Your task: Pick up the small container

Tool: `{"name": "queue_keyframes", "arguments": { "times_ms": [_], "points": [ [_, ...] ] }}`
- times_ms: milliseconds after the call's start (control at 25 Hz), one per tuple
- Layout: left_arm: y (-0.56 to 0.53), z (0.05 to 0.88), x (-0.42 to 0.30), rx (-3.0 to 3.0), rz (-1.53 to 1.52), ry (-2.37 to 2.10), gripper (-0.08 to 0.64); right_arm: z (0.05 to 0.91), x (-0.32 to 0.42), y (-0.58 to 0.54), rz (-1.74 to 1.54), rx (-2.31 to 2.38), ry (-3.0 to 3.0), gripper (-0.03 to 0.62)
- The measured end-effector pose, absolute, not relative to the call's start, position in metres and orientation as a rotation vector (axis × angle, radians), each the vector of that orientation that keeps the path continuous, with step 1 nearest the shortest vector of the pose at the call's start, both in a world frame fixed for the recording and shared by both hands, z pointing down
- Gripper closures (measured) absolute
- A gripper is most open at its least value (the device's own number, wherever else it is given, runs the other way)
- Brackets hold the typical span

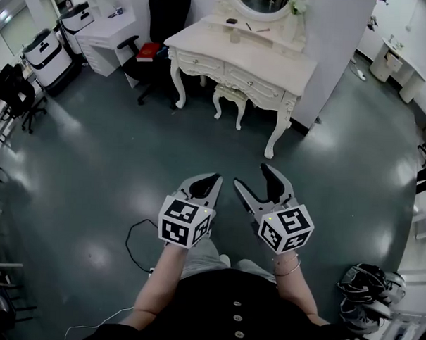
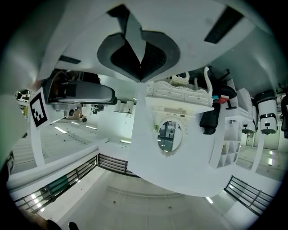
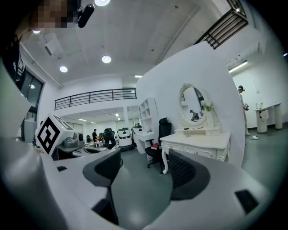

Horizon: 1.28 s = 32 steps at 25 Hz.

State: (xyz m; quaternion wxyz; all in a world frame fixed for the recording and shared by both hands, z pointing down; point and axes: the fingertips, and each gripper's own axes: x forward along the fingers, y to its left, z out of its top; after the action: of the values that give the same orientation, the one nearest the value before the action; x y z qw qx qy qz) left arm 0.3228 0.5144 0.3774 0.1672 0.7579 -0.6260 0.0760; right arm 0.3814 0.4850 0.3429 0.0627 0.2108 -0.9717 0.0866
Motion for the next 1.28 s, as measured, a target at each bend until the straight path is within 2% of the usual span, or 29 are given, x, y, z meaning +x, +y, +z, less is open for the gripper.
{"name": "queue_keyframes", "arguments": {
  "times_ms": [320,920,1280],
  "points": [
    [0.456,0.379,0.268,2.160,0.203,-1.786,0.548,0.346,0.335,0.425,0.242,0.680,-2.915,0.257],
    [0.327,0.347,0.130,2.254,0.129,-1.773,0.548,0.321,0.207,0.302,0.167,0.794,-2.930,0.258],
    [0.295,0.359,0.089,2.260,0.133,-1.717,0.548,0.329,0.159,0.268,0.183,0.778,-2.910,0.258]
  ]
}}
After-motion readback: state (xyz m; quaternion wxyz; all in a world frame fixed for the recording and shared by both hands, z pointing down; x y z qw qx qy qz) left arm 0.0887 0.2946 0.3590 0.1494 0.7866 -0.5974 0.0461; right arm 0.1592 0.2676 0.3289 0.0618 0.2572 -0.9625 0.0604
